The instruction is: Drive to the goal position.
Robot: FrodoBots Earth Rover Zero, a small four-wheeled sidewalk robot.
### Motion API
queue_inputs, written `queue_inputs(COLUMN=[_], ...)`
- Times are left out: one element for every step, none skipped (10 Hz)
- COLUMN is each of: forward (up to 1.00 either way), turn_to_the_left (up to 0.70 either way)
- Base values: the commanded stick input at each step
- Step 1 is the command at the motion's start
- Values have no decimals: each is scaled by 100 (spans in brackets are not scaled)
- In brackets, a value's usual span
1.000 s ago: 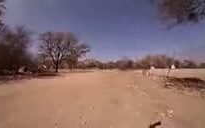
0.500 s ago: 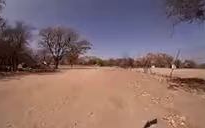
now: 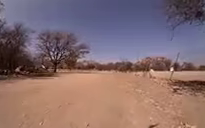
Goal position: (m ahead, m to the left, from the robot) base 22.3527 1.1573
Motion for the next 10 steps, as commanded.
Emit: queue_inputs(forward=[50, 50, 50, 50, 50, 50, 50, 50, 50, 50], turn_to_the_left=[0, 0, 0, 0, 0, 0, 0, 0, 0, 0])
